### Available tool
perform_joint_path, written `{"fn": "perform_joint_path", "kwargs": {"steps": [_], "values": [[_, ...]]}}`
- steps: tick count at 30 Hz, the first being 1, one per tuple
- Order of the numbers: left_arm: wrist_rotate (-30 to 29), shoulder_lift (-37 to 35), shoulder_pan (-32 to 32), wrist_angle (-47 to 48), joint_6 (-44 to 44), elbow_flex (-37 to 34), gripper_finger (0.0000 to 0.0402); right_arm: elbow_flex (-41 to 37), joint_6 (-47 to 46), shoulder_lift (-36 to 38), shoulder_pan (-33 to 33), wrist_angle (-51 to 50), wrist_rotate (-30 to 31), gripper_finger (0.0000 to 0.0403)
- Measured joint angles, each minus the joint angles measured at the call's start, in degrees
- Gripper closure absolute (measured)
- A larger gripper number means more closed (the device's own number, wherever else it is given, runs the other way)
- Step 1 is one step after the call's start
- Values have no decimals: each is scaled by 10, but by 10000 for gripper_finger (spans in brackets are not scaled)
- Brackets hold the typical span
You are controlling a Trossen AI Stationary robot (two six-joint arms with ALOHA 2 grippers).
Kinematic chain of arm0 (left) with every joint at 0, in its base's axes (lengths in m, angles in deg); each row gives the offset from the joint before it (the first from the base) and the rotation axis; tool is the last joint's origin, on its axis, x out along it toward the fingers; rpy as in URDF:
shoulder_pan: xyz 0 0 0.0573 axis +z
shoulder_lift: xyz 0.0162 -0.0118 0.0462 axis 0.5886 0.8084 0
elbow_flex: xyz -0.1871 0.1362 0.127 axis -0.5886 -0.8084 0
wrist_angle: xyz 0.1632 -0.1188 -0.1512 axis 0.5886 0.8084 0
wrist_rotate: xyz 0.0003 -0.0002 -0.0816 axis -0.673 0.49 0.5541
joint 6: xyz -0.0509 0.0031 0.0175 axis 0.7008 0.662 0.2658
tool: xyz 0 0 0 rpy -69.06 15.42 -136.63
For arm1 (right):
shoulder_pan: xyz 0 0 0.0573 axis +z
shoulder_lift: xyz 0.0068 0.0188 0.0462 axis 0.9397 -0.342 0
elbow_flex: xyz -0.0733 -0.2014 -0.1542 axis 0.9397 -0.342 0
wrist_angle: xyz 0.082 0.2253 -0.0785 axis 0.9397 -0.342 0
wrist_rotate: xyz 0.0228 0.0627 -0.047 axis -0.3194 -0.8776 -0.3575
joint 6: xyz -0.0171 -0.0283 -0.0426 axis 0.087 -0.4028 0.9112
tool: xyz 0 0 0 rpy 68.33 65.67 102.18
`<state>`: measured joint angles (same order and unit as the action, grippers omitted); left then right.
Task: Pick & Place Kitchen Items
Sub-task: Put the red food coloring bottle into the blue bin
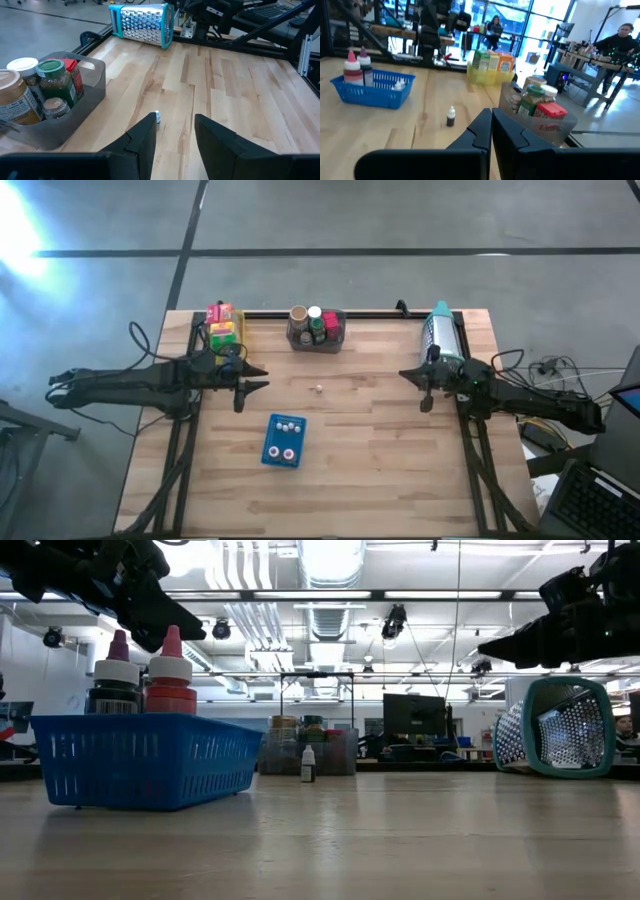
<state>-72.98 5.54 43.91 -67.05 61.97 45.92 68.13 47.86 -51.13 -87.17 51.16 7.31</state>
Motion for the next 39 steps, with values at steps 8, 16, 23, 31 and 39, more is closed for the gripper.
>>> {"fn": "perform_joint_path", "kwargs": {"steps": [8,16,23,31,39], "values": [[0,0,0,0,8,0,262,0,13,-7,0,-8,1,394],[0,0,0,0,15,0,262,0,12,-9,0,-8,1,394],[0,0,0,-1,14,0,262,0,15,-9,0,-8,1,394],[24,1,0,-14,-23,8,262,0,3,-9,0,-8,0,394],[55,46,0,50,-63,94,262,0,6,-9,0,-8,0,394]]}}
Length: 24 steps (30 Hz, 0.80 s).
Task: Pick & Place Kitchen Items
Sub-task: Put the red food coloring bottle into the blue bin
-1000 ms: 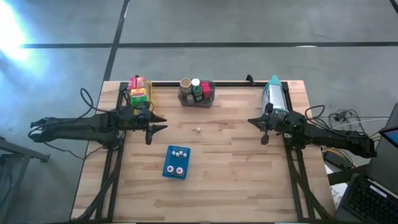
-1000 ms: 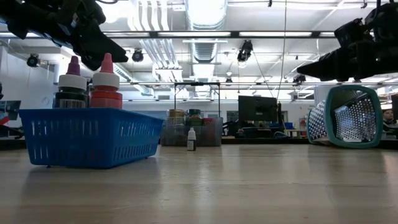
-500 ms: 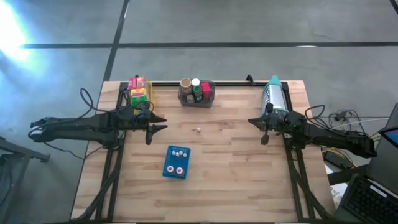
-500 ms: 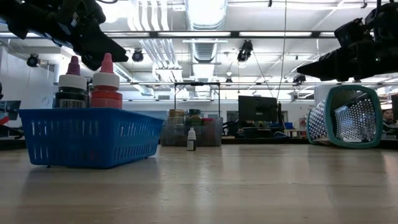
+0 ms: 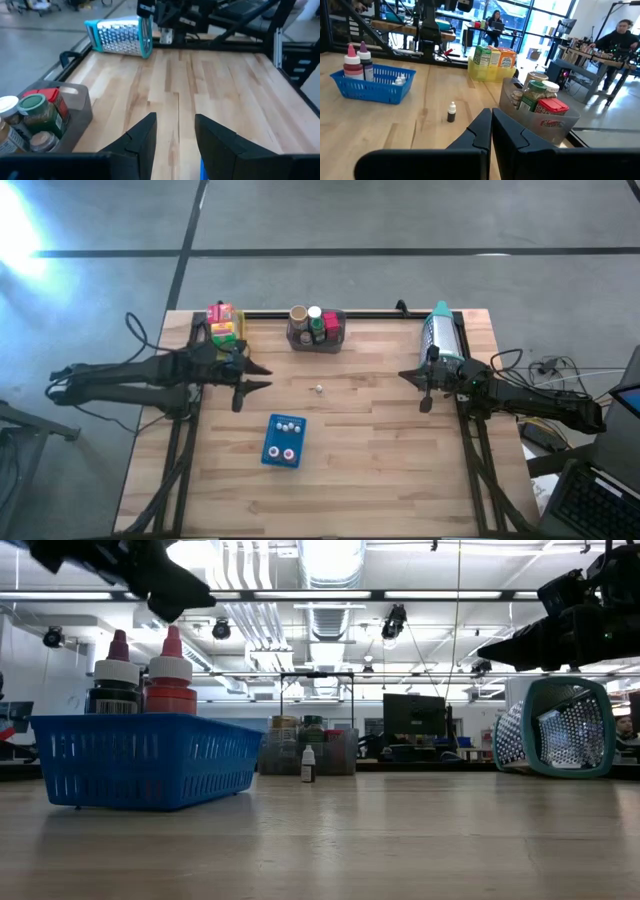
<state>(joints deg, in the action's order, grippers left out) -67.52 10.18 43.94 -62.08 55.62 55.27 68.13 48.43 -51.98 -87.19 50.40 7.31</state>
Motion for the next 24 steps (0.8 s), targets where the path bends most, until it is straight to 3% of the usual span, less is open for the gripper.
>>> {"fn": "perform_joint_path", "kwargs": {"steps": [10,24], "values": [[-1,149,0,75,-17,127,280,0,4,0,0,0,0,394],[-3,338,0,75,-33,205,287,0,-3,0,0,0,0,394]]}}
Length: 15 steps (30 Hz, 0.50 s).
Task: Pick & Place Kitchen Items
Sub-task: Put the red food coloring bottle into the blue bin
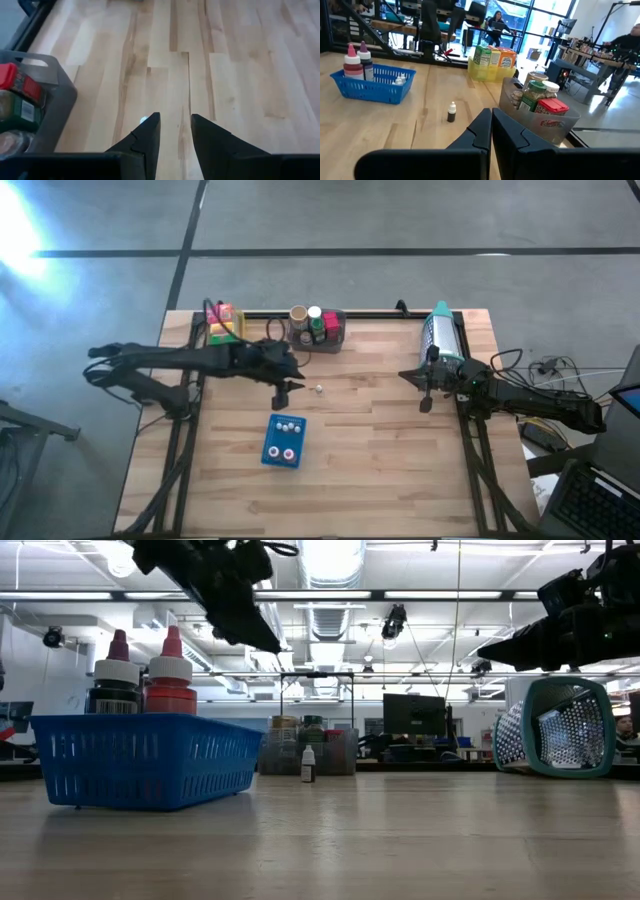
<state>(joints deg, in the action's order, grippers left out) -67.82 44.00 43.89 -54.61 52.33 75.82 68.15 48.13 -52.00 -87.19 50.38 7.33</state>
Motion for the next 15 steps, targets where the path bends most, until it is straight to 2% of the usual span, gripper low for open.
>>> {"fn": "perform_joint_path", "kwargs": {"steps": [11,15], "values": [[0,91,0,-4,4,37,283,0,1,-1,0,0,0,394],[0,117,0,-9,18,43,269,0,13,0,0,0,0,394]]}}
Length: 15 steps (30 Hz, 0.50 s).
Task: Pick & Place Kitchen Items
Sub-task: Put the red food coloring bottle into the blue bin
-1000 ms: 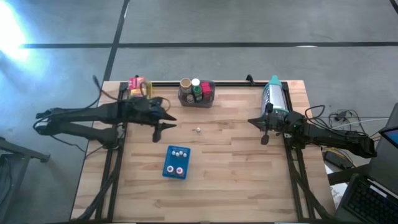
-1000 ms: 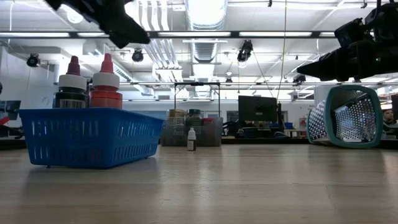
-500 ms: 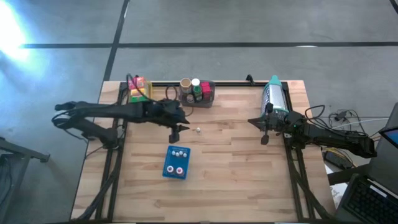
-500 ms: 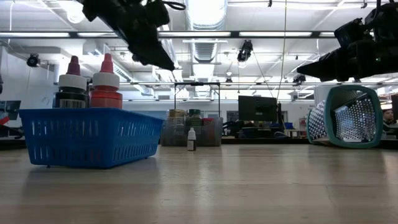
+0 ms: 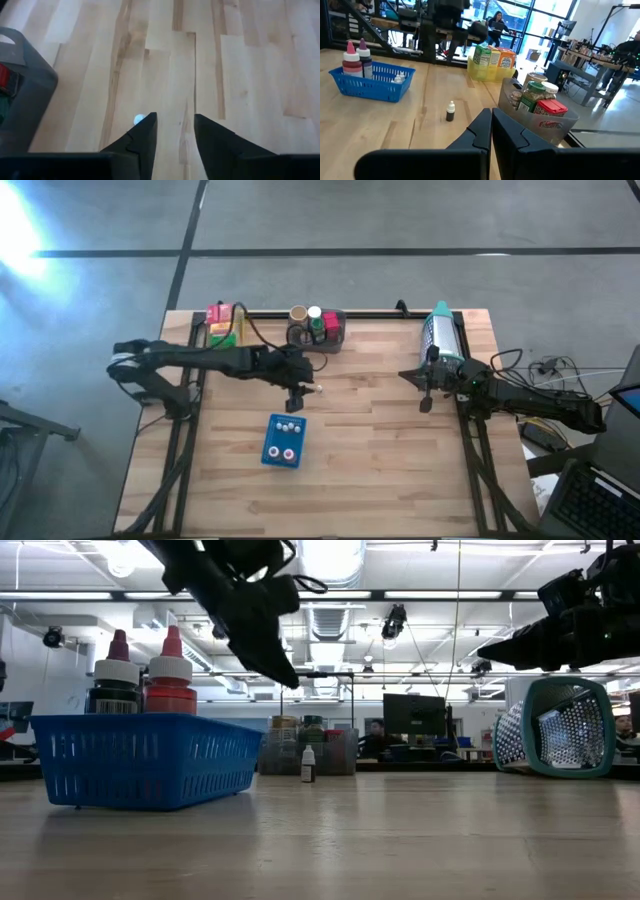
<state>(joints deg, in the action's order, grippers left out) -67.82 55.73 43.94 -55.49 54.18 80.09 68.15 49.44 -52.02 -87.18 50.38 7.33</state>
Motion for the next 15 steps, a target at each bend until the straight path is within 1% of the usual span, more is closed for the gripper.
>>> {"fn": "perform_joint_path", "kwargs": {"steps": [5,8,11,15], "values": [[0,26,1,1,-1,3,228,0,-13,0,0,0,0,394],[0,33,2,0,-13,3,210,0,-8,0,0,-2,0,394],[-1,40,2,0,-13,3,205,0,0,0,0,-2,0,394],[-43,52,2,-10,4,3,208,0,-12,0,0,-2,0,394]]}}
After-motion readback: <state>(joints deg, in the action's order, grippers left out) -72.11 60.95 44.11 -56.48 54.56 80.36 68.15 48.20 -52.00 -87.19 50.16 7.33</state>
